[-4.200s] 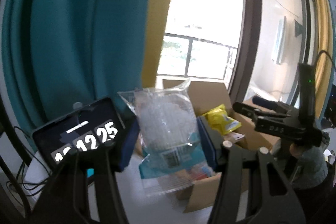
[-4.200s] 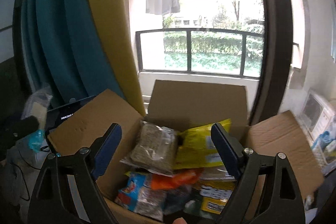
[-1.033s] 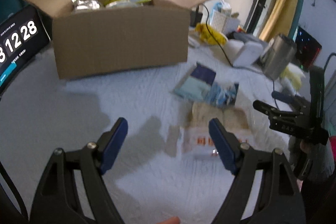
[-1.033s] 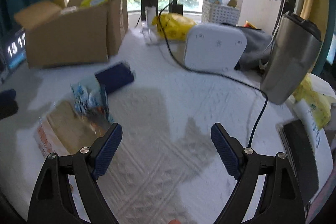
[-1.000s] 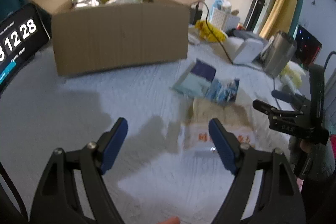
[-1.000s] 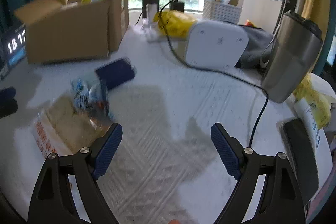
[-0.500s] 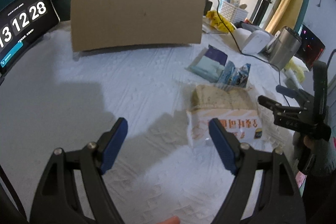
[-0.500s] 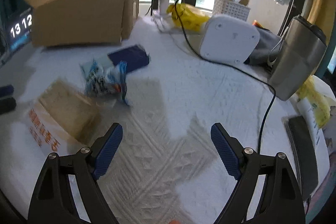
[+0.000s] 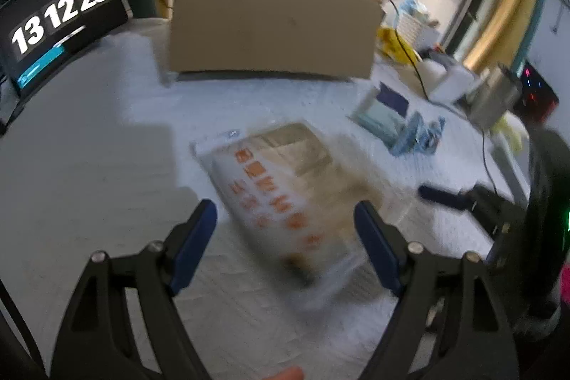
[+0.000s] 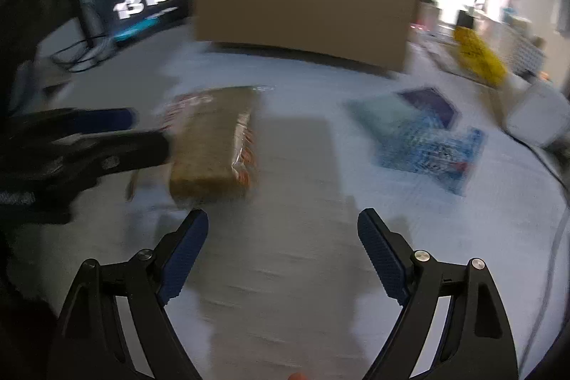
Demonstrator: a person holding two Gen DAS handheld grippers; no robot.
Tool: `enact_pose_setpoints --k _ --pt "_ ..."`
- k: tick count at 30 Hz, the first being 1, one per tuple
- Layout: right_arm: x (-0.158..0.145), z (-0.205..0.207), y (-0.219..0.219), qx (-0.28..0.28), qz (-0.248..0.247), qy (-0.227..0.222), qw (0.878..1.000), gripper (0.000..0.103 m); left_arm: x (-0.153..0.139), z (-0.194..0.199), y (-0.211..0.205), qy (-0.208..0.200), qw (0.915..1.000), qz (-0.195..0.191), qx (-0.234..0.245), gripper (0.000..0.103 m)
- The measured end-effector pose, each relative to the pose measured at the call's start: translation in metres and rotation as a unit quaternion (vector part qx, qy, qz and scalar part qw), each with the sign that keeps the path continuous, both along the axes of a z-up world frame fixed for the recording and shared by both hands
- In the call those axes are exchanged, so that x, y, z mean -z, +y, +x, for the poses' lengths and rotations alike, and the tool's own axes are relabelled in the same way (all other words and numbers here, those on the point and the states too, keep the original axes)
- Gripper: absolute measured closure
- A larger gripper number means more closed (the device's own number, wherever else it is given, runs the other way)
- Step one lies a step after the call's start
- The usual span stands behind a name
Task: Organize snacks
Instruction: 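Withdraw both open tools from the box back to the table items, then grasp the white toast bag with the left gripper while the right grasps the blue-white snack bag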
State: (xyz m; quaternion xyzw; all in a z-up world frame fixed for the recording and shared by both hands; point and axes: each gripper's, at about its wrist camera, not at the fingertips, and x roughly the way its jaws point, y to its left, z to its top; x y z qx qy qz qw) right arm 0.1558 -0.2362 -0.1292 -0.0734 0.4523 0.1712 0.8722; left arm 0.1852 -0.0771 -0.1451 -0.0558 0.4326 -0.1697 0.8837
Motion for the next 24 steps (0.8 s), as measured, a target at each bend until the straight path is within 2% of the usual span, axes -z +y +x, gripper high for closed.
enact_pose_setpoints --k 2,5,8,12,15,19,24 --pt "-0.006 -0.003 0.01 -0.017 0.016 -0.003 1.0 0.014 -0.004 0.0 0.005 -0.004 1.0 0.0 -0.009 0.022" --pt "-0.019 -0.003 0.001 -0.002 0.019 -0.022 1.0 0.014 -0.003 0.006 0.007 0.002 0.9997 0.004 -0.023 0.022" --pt "-0.028 0.01 -0.033 0.046 0.01 -0.043 0.998 0.014 0.006 0.015 0.004 0.018 0.9992 0.013 -0.034 0.022" --pt "-0.024 0.025 -0.076 0.094 0.011 -0.04 0.995 0.014 0.015 0.022 -0.008 0.037 0.9989 0.016 -0.024 0.022" --pt "-0.02 0.035 -0.103 0.114 0.023 -0.038 0.992 0.014 0.016 0.025 -0.02 0.038 0.9991 0.015 -0.012 0.007" --pt "-0.018 0.045 -0.118 0.119 0.045 -0.039 0.991 0.014 0.026 0.037 -0.037 0.052 0.9978 0.04 -0.001 0.005" --pt "-0.008 0.064 -0.119 0.113 0.053 -0.03 0.992 0.015 0.03 0.043 -0.047 0.042 0.9964 0.074 0.005 0.005"
